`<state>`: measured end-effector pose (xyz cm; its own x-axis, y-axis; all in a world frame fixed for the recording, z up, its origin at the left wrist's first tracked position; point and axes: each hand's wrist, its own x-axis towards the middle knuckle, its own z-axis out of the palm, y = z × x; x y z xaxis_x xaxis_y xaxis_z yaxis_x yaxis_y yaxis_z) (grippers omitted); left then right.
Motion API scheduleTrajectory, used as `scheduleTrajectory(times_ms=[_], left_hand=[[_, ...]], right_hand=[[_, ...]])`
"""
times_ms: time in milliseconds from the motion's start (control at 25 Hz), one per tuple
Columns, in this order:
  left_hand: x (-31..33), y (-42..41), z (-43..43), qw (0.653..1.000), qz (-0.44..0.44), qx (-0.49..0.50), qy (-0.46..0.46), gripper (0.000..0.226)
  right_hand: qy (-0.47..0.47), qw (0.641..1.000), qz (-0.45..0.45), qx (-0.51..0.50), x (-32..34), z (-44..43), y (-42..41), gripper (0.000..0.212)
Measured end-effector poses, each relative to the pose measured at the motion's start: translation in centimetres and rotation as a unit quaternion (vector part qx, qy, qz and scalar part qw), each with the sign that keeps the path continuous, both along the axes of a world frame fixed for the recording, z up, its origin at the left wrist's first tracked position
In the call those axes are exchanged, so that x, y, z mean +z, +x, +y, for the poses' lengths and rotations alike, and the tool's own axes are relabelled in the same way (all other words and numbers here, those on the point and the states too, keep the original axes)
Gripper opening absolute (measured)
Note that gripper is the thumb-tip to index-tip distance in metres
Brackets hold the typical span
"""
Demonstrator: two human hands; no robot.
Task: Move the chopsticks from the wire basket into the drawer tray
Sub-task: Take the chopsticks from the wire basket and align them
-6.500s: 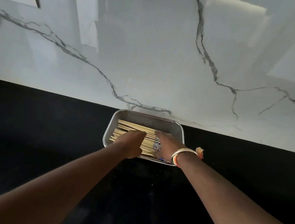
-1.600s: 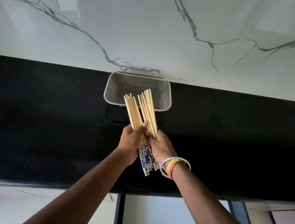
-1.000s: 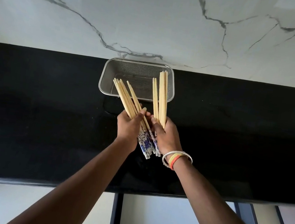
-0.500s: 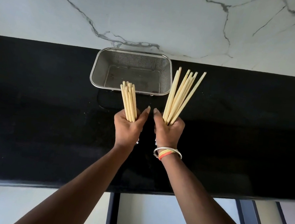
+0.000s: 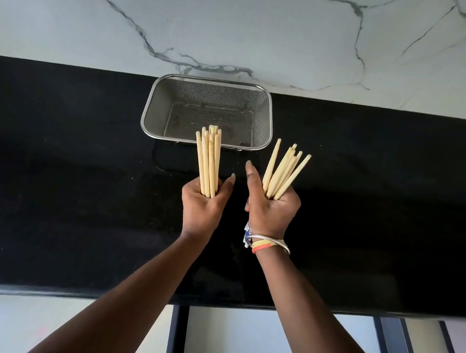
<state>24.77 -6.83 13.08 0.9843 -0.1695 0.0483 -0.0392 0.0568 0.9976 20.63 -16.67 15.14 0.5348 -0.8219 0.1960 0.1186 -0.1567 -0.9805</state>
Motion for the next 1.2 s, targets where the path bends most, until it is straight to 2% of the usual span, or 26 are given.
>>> scheduleTrajectory(times_ms=[120, 200, 320, 440, 600, 760, 920, 1080, 1200], left_hand=[[0.1, -0.4, -0.3, 1.000, 0.002, -0.008, -0.003, 0.042], [-0.2, -0.7, -0.3, 1.000, 0.008, -0.022, 0.001, 0.044], [0.1, -1.2, -0.5, 0.999, 0.010, -0.035, -0.006, 0.044], [1.6, -1.0, -1.1, 1.000, -0.006, -0.010, -0.026, 0.046], [2.0, -0.6, -1.7, 0.999, -0.007, 0.013, -0.039, 0.047], [-0.1, -2.3, -0.3, 1.000, 0.022, -0.015, -0.001, 0.047], [0.2, -1.8, -0.2, 1.000, 0.001, 0.001, -0.005, 0.050], [-0.4, -2.7, 0.2, 0.999, 0.024, -0.015, 0.015, 0.051], [-0.8, -2.9, 0.5, 0.999, 0.043, -0.019, 0.011, 0.050]], right_hand=[[-0.029, 0.999, -0.016, 0.000, 0.3, 0.2, -0.5, 0.033], [0.006, 1.000, 0.005, -0.003, 0.0, 0.3, -0.6, 0.028], [0.056, 0.997, 0.037, -0.024, 0.4, 0.5, -0.4, 0.034], [0.069, 0.997, 0.020, -0.035, 2.2, 0.3, 0.1, 0.039], [0.006, 0.995, -0.040, -0.087, 2.3, -0.2, 0.6, 0.042], [-0.018, 0.995, -0.031, -0.096, 1.0, 0.6, -0.6, 0.040], [-0.131, 0.981, -0.095, -0.106, 2.9, -0.4, -0.1, 0.046], [-0.048, 0.994, -0.004, -0.100, -0.7, 0.3, -1.0, 0.028], [0.001, 0.995, 0.007, -0.096, -1.3, 0.3, -1.0, 0.036]])
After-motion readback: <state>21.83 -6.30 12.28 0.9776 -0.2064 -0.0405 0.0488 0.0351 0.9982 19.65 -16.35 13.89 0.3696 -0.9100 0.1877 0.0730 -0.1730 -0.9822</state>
